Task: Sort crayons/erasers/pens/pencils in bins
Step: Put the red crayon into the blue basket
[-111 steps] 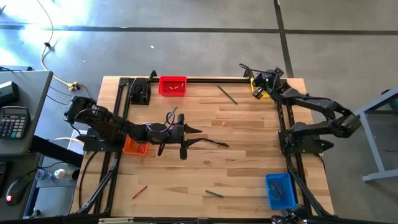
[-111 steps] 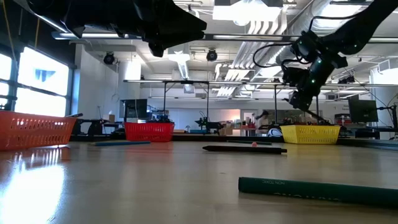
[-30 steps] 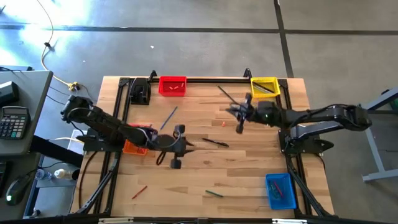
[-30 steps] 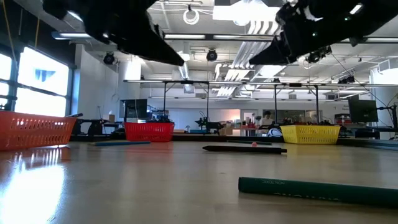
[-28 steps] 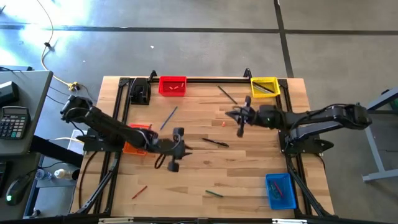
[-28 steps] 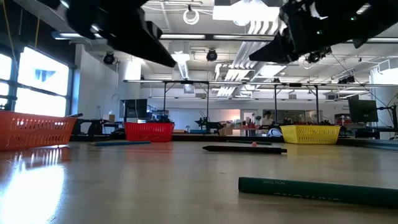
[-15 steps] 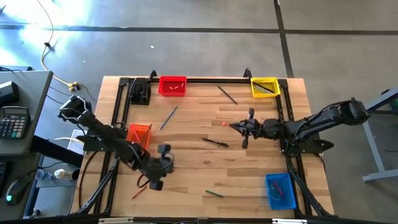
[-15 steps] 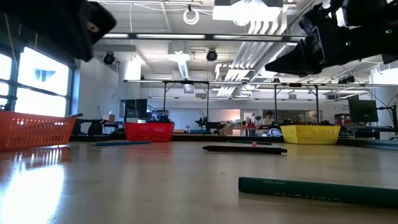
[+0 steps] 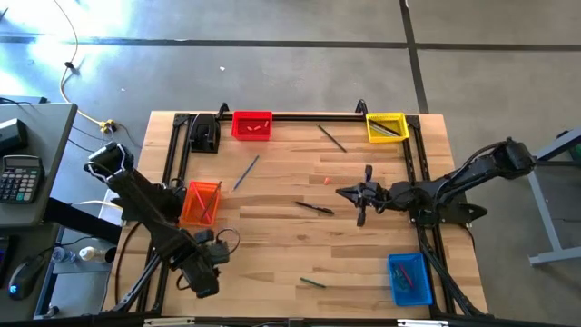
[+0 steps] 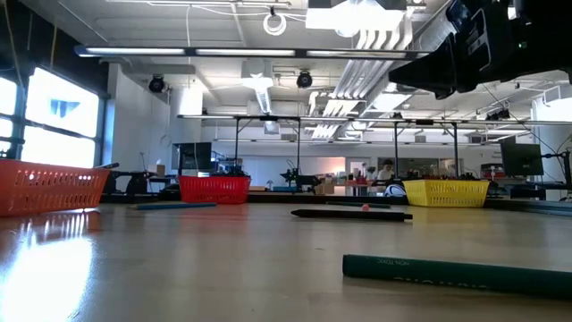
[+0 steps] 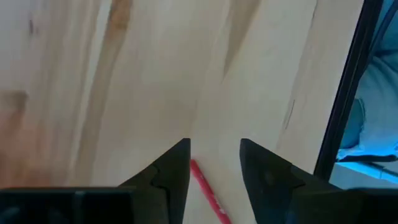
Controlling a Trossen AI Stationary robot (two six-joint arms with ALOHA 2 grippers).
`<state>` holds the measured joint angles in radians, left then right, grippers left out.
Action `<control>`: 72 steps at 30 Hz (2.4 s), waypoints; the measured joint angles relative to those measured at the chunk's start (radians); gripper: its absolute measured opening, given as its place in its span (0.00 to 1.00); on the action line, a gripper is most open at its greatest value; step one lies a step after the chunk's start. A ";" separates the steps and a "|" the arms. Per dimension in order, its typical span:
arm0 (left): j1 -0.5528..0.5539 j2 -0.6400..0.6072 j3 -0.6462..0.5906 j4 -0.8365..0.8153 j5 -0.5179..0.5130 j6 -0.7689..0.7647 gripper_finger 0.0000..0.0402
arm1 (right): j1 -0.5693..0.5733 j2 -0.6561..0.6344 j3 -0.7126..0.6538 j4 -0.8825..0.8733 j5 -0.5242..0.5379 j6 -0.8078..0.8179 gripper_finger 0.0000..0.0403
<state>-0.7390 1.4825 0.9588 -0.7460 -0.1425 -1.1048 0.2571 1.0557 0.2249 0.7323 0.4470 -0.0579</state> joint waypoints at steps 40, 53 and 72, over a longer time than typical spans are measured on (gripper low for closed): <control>-0.145 0.267 0.002 0.012 0.112 -0.143 0.03 | 0.025 0.000 0.000 -0.002 0.023 -0.014 0.00; -0.108 0.269 -0.001 0.068 -0.012 -0.055 0.01 | 0.025 0.000 0.000 -0.002 0.022 -0.014 0.00; 0.172 0.267 -0.002 0.410 -0.067 0.454 0.01 | 0.025 0.000 0.000 -0.002 0.016 -0.011 0.00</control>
<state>-0.5669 1.7493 0.9565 -0.3362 -0.2095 -0.6505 0.2823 1.0557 0.2253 0.7307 0.4631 -0.0684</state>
